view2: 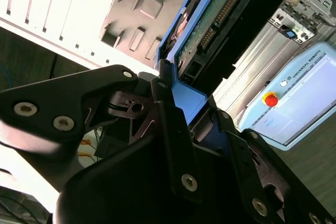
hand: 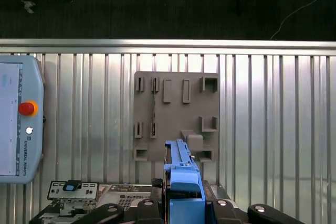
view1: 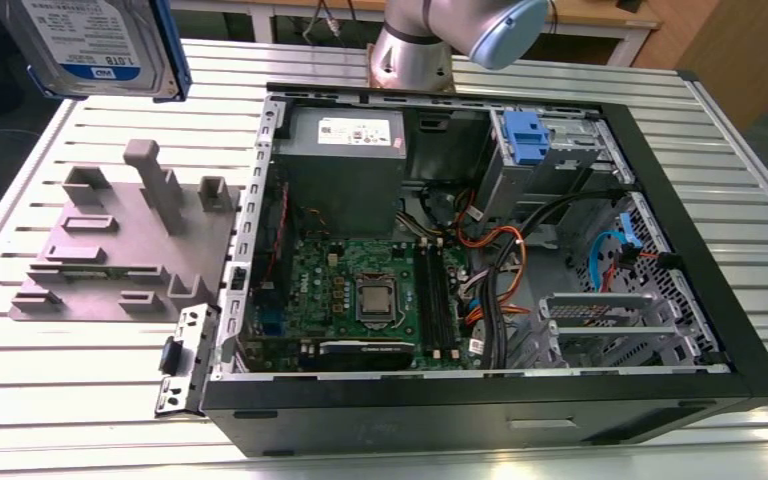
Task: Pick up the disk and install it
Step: 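Pick up the disk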
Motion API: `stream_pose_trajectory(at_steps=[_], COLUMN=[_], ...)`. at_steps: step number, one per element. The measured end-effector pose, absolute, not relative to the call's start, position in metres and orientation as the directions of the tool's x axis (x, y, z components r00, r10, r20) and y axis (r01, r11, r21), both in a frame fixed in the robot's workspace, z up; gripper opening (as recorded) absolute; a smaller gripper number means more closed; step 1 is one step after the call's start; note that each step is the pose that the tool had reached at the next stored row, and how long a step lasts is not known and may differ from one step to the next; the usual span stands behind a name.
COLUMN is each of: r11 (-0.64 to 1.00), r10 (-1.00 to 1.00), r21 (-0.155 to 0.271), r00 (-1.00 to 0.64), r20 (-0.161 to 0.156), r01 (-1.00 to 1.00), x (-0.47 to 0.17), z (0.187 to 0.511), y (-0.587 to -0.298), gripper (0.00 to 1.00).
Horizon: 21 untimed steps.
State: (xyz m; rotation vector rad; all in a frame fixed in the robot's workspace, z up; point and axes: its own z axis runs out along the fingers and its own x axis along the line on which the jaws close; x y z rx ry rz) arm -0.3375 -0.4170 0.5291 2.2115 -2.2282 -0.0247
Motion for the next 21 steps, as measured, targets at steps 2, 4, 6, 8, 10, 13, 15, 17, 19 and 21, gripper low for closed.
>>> stream_pose_trajectory(at_steps=[2,4,6,8,10,13,15,17,19,21], r11=[0.008,0.008,0.008,0.008,0.008,0.008,0.008,0.008,0.008,0.008], r10=[-1.0,-1.0,-1.0,-1.0,-1.0,-1.0,-1.0,-1.0,-1.0,-1.0], r21=[0.013,0.013,0.013,0.013,0.013,0.013,0.013,0.013,0.013,0.013], r00=[-0.008,-0.008,-0.008,-0.008,-0.008,-0.008,-0.008,-0.008,-0.008,-0.008], r20=[-0.009,-0.009,-0.009,-0.009,-0.009,-0.009,-0.009,-0.009,-0.009,-0.009], r01=[-1.0,-1.0,-1.0,-1.0,-1.0,-1.0,-1.0,-1.0,-1.0,-1.0], x=[-0.336,-0.334,-0.333,-0.332,-0.33,-0.328,-0.327,-0.327,-0.326,-0.326], z=[0.529,0.529,0.529,0.529,0.529,0.529,0.529,0.529,0.529,0.529], y=[-0.417,-0.417,-0.417,-0.417,-0.417,-0.417,-0.417,-0.417,-0.417,-0.417], gripper=[0.36,0.36,0.36,0.36,0.36,0.36,0.36,0.36,0.36,0.36])
